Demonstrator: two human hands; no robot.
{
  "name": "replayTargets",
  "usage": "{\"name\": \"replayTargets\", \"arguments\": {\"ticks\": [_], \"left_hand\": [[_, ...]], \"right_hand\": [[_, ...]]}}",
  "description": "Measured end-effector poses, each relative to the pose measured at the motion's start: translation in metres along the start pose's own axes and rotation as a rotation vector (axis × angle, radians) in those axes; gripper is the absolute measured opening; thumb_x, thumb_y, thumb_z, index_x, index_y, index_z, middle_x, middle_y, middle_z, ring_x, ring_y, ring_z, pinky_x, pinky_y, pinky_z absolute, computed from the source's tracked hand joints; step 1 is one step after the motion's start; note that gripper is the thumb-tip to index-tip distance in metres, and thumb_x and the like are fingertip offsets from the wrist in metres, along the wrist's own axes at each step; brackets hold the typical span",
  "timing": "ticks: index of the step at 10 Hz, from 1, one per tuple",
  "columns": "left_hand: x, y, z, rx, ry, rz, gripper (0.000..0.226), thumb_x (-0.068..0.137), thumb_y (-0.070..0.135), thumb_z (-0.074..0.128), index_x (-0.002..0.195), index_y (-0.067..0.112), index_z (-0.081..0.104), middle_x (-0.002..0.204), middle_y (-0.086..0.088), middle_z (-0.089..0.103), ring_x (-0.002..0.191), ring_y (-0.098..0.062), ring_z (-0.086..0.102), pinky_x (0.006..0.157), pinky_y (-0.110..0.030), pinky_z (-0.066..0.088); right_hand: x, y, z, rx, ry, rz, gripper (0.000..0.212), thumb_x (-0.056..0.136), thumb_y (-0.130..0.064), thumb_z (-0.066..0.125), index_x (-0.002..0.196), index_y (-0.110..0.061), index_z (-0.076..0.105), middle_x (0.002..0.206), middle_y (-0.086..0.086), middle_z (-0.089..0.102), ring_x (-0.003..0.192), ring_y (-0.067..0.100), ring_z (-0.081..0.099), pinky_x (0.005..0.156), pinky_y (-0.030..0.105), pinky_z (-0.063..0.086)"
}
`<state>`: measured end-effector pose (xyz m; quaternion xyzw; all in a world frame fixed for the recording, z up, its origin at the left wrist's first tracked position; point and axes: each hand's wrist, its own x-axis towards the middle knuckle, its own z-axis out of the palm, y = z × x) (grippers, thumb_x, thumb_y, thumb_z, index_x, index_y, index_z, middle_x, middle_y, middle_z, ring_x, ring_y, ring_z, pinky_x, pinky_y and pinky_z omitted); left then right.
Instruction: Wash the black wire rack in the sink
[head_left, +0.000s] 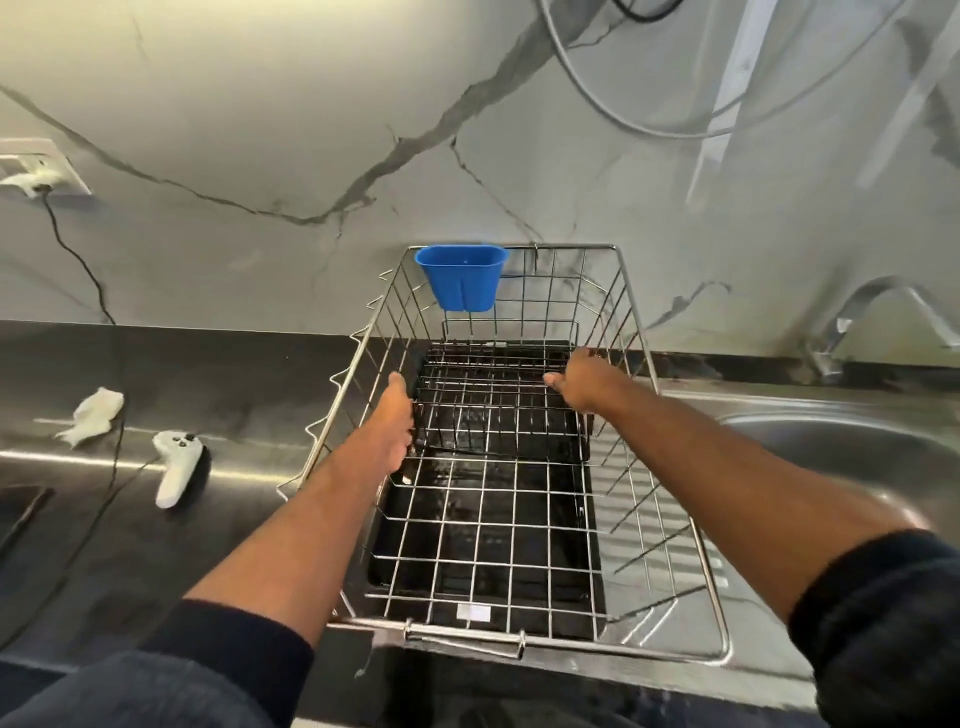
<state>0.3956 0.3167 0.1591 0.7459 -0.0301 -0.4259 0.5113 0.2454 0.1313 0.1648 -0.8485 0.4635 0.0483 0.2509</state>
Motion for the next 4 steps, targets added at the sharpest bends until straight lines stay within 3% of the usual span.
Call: {"name": "replayTargets", "arguments": {"ticks": [1, 2, 3, 4], "left_hand": [[-0.019, 0.004, -0.002, 0.019, 0.042, 0.038, 0.081, 0.101, 0.067, 0.008, 0.16, 0.012, 0.014, 0.167, -0.013, 0.015, 0.154, -0.03, 0.015, 0.124, -0.043, 0.01], [-0.042, 0.006, -0.003, 0.056, 0.04, 0.158, 0.078, 0.102, 0.064, 0.009, 0.161, 0.013, 0.012, 0.167, -0.013, 0.013, 0.154, -0.03, 0.015, 0.124, -0.045, 0.011], [-0.068, 0.002, -0.002, 0.077, 0.023, 0.259, 0.069, 0.106, 0.055, 0.012, 0.158, 0.009, 0.021, 0.164, -0.015, 0.023, 0.151, -0.032, 0.022, 0.121, -0.042, 0.019], [-0.086, -0.003, 0.001, 0.146, 0.152, 0.315, 0.065, 0.106, 0.051, 0.027, 0.153, 0.007, 0.033, 0.156, -0.017, 0.039, 0.142, -0.034, 0.038, 0.113, -0.041, 0.03]], "right_hand": [[-0.015, 0.0, -0.006, -0.054, 0.134, -0.095, 0.049, 0.106, -0.043, 0.046, 0.132, -0.002, 0.048, 0.124, 0.019, 0.063, 0.102, 0.029, 0.06, 0.085, 0.042, 0.049], [-0.03, -0.002, -0.02, -0.023, 0.265, -0.2, 0.041, 0.106, -0.043, 0.047, 0.117, -0.004, 0.055, 0.103, 0.012, 0.064, 0.09, 0.024, 0.059, 0.078, 0.039, 0.049], [-0.056, -0.002, -0.036, 0.0, 0.25, -0.255, 0.043, 0.106, -0.044, 0.045, 0.108, -0.004, 0.059, 0.096, 0.01, 0.061, 0.087, 0.022, 0.056, 0.079, 0.034, 0.046], [-0.084, 0.005, -0.041, -0.044, 0.273, -0.29, 0.047, 0.105, -0.049, 0.043, 0.101, -0.006, 0.059, 0.091, 0.007, 0.058, 0.089, 0.024, 0.06, 0.081, 0.037, 0.051]]}}
